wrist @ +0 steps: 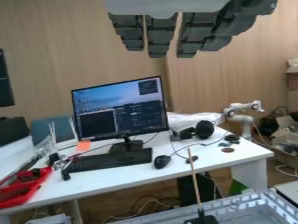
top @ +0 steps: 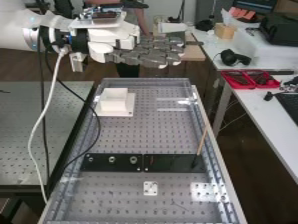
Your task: Grab the pcb board and place it in the clear container
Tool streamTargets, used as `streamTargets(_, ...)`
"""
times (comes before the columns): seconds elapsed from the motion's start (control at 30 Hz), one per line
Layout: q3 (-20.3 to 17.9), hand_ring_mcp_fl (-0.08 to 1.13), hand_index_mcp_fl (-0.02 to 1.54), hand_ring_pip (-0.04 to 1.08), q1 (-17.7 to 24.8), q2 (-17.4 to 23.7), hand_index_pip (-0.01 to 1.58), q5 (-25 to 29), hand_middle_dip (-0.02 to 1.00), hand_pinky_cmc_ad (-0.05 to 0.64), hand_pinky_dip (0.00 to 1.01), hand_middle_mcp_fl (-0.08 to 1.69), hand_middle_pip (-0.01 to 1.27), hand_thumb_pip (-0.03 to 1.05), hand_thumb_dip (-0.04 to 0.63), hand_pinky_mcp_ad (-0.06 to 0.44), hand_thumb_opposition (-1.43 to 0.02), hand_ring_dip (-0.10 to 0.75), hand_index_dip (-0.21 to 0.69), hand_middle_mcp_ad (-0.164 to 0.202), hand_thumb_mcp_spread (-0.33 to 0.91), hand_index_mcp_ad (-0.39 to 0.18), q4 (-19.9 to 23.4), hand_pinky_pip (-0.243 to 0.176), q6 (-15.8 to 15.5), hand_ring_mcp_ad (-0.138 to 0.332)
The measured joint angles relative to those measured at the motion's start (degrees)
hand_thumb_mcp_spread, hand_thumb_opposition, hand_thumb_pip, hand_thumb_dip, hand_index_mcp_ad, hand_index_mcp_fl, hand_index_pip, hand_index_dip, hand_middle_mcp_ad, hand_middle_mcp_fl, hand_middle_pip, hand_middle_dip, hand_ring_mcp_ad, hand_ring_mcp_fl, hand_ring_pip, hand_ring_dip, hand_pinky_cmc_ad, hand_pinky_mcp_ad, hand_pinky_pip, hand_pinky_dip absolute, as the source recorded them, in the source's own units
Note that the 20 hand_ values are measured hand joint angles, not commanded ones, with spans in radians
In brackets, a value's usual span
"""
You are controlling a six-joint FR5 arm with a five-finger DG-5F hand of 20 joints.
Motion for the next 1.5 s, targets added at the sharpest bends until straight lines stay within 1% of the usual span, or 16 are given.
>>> streamTargets(0.07,-0.70,0.01,-0.01,0.01,-0.48,-0.73,0.00,0.95,0.02,-0.003,0.01,0.00,0.01,0.00,0.007,0.009,0.01,0.012,0.016,0.028,0.00,-0.009,0.57,-0.010,0.53,0.065)
streamTargets(0.1,-0.95,0.01,0.00,0.01,-0.70,-1.07,0.00,1.31,0.02,0.000,0.02,0.00,0.01,0.04,0.000,0.009,-0.03,0.012,0.016,0.028,0.01,-0.007,0.78,-0.010,0.77,0.058)
streamTargets(0.13,-1.04,0.01,0.02,0.01,-0.78,-1.21,0.00,1.46,0.02,0.000,0.02,0.01,0.02,0.13,0.000,0.009,-0.12,0.012,0.014,0.028,0.07,-0.003,0.86,-0.010,0.87,0.061)
streamTargets(0.2,-1.36,0.01,0.08,0.02,-1.13,-1.90,0.04,2.00,0.02,0.002,0.10,0.01,0.05,0.28,0.035,0.003,-0.32,0.012,0.049,0.028,0.24,-0.003,1.10,-0.012,1.24,0.063)
streamTargets(0.23,-1.45,0.01,0.09,0.02,-1.26,-2.19,0.05,2.20,0.02,0.010,0.14,0.01,0.07,0.28,0.038,0.002,-0.39,0.012,0.058,0.028,0.27,-0.003,1.17,-0.010,1.38,0.075)
streamTargets(0.3,-1.59,0.01,0.11,0.02,-1.49,-2.73,0.05,2.52,0.03,0.047,0.19,0.00,0.08,0.28,0.037,0.023,-0.48,0.012,0.068,0.028,0.32,-0.009,1.26,-0.033,1.65,0.072)
streamTargets(0.4,-2.06,0.01,0.19,0.06,-2.08,-4.02,0.07,3.15,0.06,0.094,0.23,0.01,0.10,0.34,0.070,0.035,-0.59,0.012,0.126,0.028,0.37,-0.024,1.89,-0.056,2.31,0.087)
streamTargets(0.47,-2.23,0.01,0.21,0.06,-2.37,-4.54,0.08,3.36,0.08,0.126,0.23,0.00,0.11,0.33,0.073,0.054,-0.62,0.012,0.140,0.026,0.37,-0.024,2.25,-0.061,2.62,0.108)
streamTargets(0.57,-2.57,0.00,0.28,0.06,-2.85,-5.21,0.09,3.59,0.08,0.127,0.23,0.00,0.11,0.37,0.082,0.072,-0.65,0.012,0.166,0.035,0.39,-0.028,3.13,-0.075,2.94,0.122)
streamTargets(0.7,-2.85,0.00,0.34,0.06,-3.39,-6.12,0.15,3.67,0.09,0.140,0.23,0.00,0.12,0.38,0.099,0.070,-0.69,0.012,0.175,0.042,0.42,-0.031,4.02,-0.075,3.15,0.126)
streamTargets(0.87,-2.52,0.00,0.36,0.08,-4.29,-8.39,0.34,2.99,0.10,0.150,0.23,0.01,0.12,0.39,0.145,0.087,-0.74,0.012,0.180,0.044,0.47,-0.056,4.36,-0.075,3.36,0.136)
streamTargets(1.07,-1.73,0.00,0.31,0.08,-5.71,-11.05,0.68,1.68,0.11,0.145,0.21,0.01,0.12,0.40,0.182,0.087,-0.77,0.012,0.202,0.044,0.49,-0.075,5.06,-0.075,3.44,0.136)
streamTargets(1.1,-1.66,0.00,0.29,0.08,-5.98,-11.45,0.75,1.43,0.11,0.161,0.19,0.01,0.12,0.40,0.190,0.087,-0.77,0.012,0.204,0.040,0.51,-0.082,5.34,-0.075,3.43,0.136)
streamTargets(1.2,-1.57,0.00,0.25,0.08,-6.63,-12.37,0.90,0.82,0.11,0.157,0.19,0.01,0.13,0.40,0.190,0.087,-0.78,0.012,0.204,0.044,0.52,-0.086,6.53,-0.075,3.37,0.136)
streamTargets(1.37,-1.26,0.00,0.24,0.07,-7.54,-14.40,1.09,-0.05,0.12,0.161,0.19,0.00,0.13,0.40,0.206,0.087,-0.80,0.012,0.220,0.044,0.52,-0.089,8.14,-0.075,3.39,0.136)
streamTargets(1.5,-0.67,0.00,0.23,0.08,-8.28,-16.42,1.19,-1.03,0.12,0.157,0.19,0.00,0.14,0.40,0.206,0.087,-0.80,0.012,0.222,0.040,0.54,-0.098,9.48,-0.075,3.47,0.136)
